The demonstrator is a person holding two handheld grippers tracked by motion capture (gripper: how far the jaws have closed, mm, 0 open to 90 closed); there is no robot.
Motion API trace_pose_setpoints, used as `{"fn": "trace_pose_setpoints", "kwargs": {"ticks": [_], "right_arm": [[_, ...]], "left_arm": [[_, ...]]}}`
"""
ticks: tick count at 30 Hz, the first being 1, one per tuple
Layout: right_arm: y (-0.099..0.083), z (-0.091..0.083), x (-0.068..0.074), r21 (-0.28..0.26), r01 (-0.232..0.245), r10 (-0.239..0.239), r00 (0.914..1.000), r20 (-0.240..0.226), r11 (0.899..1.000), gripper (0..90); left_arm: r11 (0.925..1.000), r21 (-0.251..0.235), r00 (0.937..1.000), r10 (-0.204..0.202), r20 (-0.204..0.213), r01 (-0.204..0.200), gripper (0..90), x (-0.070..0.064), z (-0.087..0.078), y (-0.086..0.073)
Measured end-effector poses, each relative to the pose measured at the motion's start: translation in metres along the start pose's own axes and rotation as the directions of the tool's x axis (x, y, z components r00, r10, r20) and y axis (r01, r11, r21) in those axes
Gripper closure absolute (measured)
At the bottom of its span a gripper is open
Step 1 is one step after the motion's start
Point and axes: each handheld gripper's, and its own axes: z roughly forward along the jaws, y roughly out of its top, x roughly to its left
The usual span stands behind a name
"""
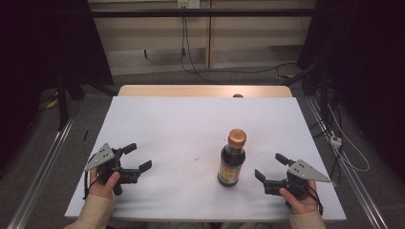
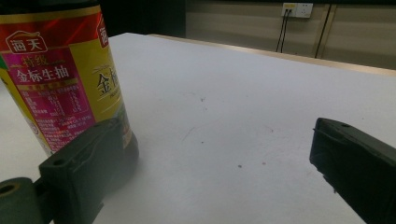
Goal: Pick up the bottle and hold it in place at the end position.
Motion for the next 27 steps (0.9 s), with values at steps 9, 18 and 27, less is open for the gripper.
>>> {"fn": "trace_pose_setpoints", "kwargs": {"ticks": [9,18,27], "right_arm": [[0.004,0.001,0.004,-0.003,0.012,-0.012,0.9997,-0.021,1.0,2.8],[0.013,0.004,0.02,-0.025,0.03,-0.032,0.9953,-0.091,0.999,3.2],[0.02,0.005,0.033,-0.042,0.007,-0.013,0.9899,-0.141,0.999,3.7]], "left_arm": [[1.0,0.008,1.0,0.0,0.001,0.0,5.3,0.0,0.0,0.0],[0.9998,0.018,1.0,0.007,-0.003,-0.007,5.3,-0.001,0.001,0.0],[0.9993,0.034,0.9999,0.013,0.004,-0.014,5.3,-0.001,0.001,-0.001]]}}
